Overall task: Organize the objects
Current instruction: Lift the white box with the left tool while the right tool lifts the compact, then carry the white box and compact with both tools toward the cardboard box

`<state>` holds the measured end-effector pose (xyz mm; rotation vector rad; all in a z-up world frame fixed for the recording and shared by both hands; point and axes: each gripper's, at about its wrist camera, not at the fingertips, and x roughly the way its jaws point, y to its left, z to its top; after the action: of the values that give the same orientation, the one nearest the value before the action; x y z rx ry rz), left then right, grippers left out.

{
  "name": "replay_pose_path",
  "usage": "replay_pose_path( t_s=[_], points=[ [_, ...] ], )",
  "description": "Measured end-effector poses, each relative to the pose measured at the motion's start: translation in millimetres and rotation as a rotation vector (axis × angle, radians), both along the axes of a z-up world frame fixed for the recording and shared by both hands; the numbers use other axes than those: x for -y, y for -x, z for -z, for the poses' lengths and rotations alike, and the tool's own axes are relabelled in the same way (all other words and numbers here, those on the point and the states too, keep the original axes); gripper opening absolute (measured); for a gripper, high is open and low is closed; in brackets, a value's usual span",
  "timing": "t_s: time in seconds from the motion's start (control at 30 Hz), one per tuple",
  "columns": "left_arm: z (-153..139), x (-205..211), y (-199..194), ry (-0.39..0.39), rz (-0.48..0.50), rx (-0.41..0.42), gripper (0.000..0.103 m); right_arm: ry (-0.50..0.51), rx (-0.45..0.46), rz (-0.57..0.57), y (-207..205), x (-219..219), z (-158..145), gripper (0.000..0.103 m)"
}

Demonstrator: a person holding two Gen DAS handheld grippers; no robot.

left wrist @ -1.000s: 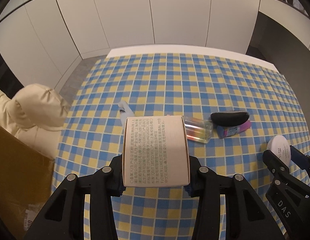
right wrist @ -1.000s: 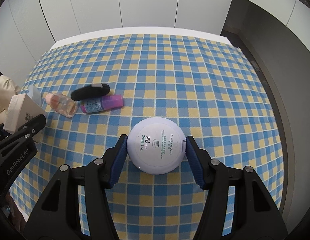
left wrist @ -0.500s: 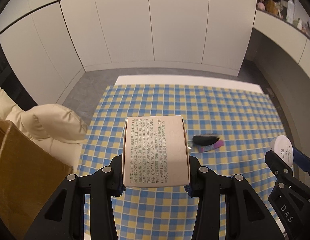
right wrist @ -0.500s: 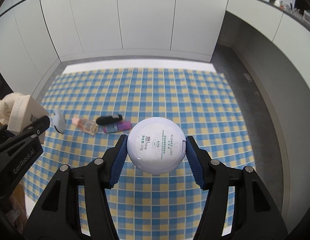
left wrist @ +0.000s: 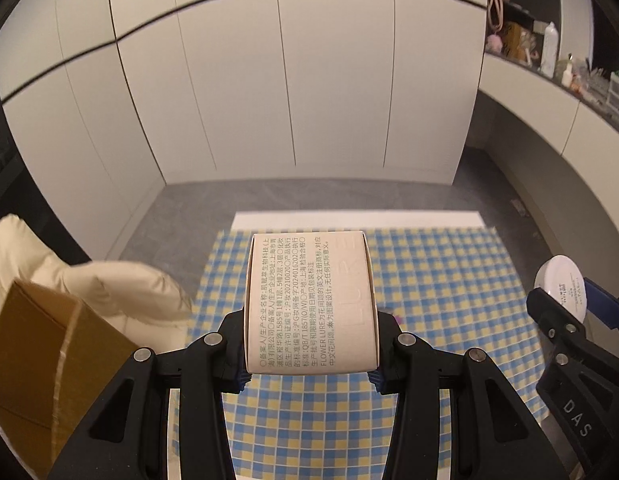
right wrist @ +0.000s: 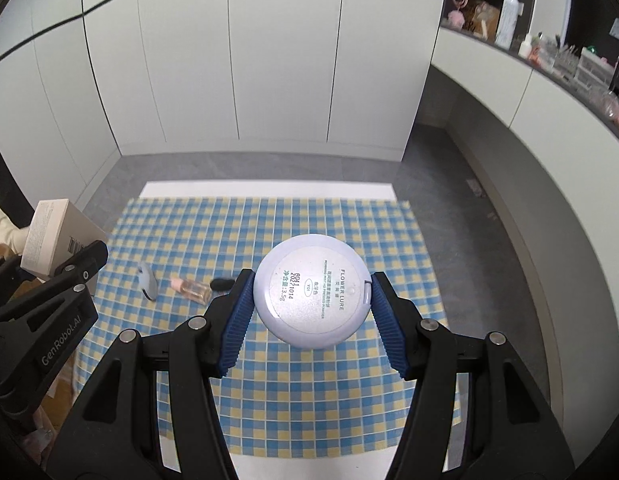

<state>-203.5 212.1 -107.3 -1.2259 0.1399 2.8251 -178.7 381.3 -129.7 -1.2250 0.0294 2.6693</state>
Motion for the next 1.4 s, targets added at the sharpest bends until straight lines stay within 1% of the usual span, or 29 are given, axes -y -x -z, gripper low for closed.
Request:
replay_pose_path(
  t_s=[0.17,0.33,0.7,0.83,1.03,1.23,1.4],
  points=[
    [-39.4,-0.1,-10.2,-0.006,-0.009,-0.047,0.044,-0.014,-0.055,-0.002,-12.8,1.3,-42.0,0.06],
    [-68.1,5.4,-19.8,-0.021,-0.009,-0.084,0.044,-0.019,-0.099,-0.004,-22.4,4.5,-79.0,0.06],
    [-123.3,19.9,-40.3,-0.067,-0.022,-0.148,0.044,-0.04,-0.154,-0.026,-41.0,21.5,-129.6,0.06],
    [-137.8,24.6,-49.3,-0.078,-0.026,-0.169,0.044,-0.044,-0.167,-0.039,-49.0,28.8,-146.2,0.06],
    [-153.4,27.8,-64.0,-0.07,-0.025,-0.191,0.044,-0.067,-0.181,-0.072,-62.6,43.6,-165.5,0.06],
    [-158.2,30.5,-75.4,-0.069,-0.026,-0.198,0.044,-0.071,-0.198,-0.101,-75.1,54.8,-176.0,0.06],
    [-160.2,34.5,-85.9,-0.07,-0.023,-0.195,0.044,-0.083,-0.201,-0.107,-80.8,61.2,-178.2,0.06]
  ],
)
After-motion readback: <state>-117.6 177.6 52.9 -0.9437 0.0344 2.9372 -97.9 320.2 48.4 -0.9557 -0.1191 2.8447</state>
